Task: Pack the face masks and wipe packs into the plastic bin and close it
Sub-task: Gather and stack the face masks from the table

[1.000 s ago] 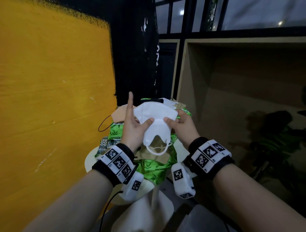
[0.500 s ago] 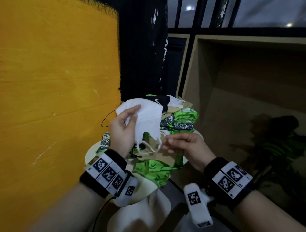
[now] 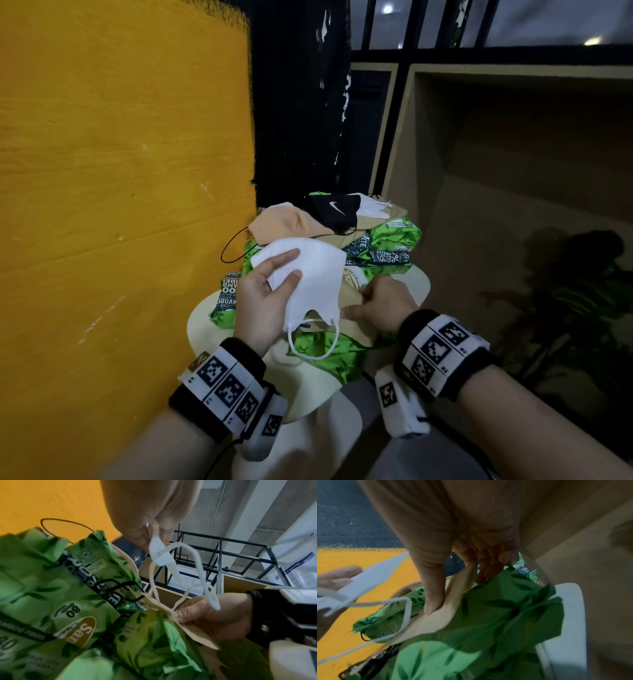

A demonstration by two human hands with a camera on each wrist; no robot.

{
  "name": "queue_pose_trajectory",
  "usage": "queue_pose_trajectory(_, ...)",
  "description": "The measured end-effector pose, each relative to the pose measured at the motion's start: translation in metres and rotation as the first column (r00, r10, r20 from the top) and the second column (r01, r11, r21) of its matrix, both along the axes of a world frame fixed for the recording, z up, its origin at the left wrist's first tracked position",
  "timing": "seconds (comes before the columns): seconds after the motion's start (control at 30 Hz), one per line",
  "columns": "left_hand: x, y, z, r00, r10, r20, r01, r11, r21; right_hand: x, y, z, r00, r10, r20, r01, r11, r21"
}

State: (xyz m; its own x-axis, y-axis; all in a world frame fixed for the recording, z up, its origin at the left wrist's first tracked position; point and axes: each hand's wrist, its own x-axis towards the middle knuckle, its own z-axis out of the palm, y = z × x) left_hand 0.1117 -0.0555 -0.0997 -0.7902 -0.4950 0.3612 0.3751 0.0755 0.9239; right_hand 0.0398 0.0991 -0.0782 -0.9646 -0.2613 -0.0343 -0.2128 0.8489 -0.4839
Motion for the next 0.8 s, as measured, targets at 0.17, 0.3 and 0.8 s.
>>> queue_pose_trajectory(0.17,0.009,0.006,0.006,1.0,-0.012,-0.021,0.012,1.0,0.007,0.007,-0.005,0.004,0.998,-0.051,0.035,0.054,0.992,-0.116)
queue_pose_trajectory(0.3,0.016,0.008,0.009,0.998,-0.044,-0.05,0.046,0.998,0.031,0.01,0.003,0.008,0.996,-0.093,0.013,0.091,0.914,-0.395)
queue_pose_trajectory(0.8,0.038,0.043,0.024,0.967,-0.253,-0.001,0.249,0.948,0.199,0.032,0.032,0.056,0.961,0.245,-0.126,-0.266,0.711,-0.651)
